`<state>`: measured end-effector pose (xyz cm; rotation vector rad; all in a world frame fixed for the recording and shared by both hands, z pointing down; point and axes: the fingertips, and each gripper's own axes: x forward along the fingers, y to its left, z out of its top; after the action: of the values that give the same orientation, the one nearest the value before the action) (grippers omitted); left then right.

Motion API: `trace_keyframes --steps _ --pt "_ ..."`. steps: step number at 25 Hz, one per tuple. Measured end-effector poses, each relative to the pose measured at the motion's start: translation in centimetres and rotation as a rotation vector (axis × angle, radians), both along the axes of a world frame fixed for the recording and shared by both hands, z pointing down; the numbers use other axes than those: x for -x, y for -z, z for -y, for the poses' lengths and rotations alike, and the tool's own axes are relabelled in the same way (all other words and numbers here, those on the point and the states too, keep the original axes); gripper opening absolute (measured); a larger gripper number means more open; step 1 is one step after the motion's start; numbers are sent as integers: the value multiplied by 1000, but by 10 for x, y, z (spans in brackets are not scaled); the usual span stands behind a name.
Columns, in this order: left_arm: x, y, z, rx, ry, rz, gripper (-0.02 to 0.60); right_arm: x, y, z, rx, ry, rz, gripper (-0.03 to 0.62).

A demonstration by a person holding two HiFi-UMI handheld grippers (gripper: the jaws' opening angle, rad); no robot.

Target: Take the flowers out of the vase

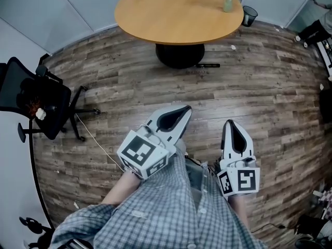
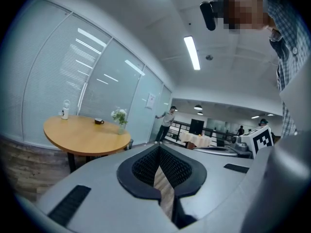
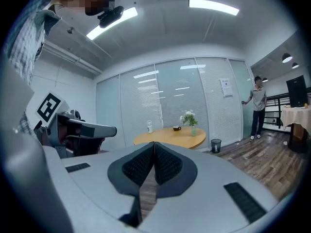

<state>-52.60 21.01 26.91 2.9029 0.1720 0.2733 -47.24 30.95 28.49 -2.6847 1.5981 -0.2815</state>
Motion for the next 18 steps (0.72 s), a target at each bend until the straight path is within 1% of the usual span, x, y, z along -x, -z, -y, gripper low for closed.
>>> trace_keyframes --steps 4,8,13,18 --pt "-7 -3 -5 1 -30 2 8 -2 -3 -4 8 -19 -4 11" --pt "-26 -6 -10 1 -70 7 8 -12 -8 -7 20 -43 -1 11" --pt "-59 -13 -4 4 -118 6 8 -40 -15 -2 30 -91 10 11" --pt "-105 -13 18 6 -138 5 8 -85 -16 15 39 -118 18 11"
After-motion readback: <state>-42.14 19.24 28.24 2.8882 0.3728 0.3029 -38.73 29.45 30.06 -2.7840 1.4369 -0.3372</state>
